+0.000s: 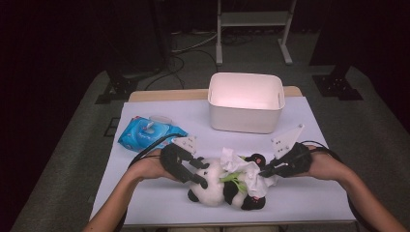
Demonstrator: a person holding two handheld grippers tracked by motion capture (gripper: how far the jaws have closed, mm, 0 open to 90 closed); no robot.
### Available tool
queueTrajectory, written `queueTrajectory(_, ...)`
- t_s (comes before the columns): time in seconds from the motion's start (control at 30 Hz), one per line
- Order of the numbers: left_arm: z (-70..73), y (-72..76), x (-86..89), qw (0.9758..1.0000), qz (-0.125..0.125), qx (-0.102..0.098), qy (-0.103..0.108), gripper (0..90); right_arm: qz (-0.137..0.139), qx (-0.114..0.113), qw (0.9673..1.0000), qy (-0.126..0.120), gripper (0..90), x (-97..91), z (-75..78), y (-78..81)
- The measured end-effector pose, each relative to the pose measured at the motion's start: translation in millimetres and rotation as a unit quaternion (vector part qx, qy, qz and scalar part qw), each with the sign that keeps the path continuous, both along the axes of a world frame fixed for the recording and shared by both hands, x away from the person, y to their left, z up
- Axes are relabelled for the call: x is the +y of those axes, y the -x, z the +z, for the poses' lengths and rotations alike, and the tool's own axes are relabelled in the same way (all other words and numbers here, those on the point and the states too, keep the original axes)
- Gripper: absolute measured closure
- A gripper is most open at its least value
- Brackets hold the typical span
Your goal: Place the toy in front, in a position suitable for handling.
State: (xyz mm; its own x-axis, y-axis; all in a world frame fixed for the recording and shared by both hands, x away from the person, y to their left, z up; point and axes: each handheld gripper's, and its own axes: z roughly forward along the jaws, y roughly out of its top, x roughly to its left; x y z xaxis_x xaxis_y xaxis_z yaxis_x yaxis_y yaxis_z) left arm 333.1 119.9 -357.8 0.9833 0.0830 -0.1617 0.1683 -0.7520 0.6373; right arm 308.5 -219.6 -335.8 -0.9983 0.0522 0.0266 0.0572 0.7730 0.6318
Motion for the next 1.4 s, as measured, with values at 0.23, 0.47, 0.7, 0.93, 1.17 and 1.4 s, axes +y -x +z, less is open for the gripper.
queueTrajectory(0.23, -6.5, -1.8, -6.7, 0.9999, 0.008, -0.005, -0.008, 38.8, -0.024, 0.005, 0.9997, 0.003, 85.1, -11.0, -13.8, 0.3)
queueTrajectory(0.47, -9.0, -2.7, -13.8, 0.9999, 0.010, -0.010, -0.003, 41.9, -0.042, 0.020, 0.9989, -0.009, 85.1, -9.8, -32.1, -14.2)
queueTrajectory(0.7, -13.4, -5.5, -24.9, 0.9997, 0.012, -0.002, 0.020, 43.8, -0.062, 0.025, 0.9975, -0.024, 85.2, -17.1, -36.3, -29.3)
queueTrajectory(0.93, -10.7, -5.5, -42.6, 0.9998, 0.001, -0.010, 0.017, 43.9, -0.080, 0.020, 0.9964, -0.020, 85.1, -30.2, -35.1, -33.3)
queueTrajectory(1.17, -11.1, -5.0, -46.5, 0.9998, 0.001, -0.011, 0.017, 43.7, -0.086, 0.022, 0.9959, -0.012, 79.0, -40.7, -32.7, -27.0)
queueTrajectory(1.4, -10.4, -0.6, -40.6, 0.9997, 0.003, -0.017, 0.015, 42.6, -0.078, 0.010, 0.9965, -0.029, 69.5, -39.6, -17.9, -19.1)
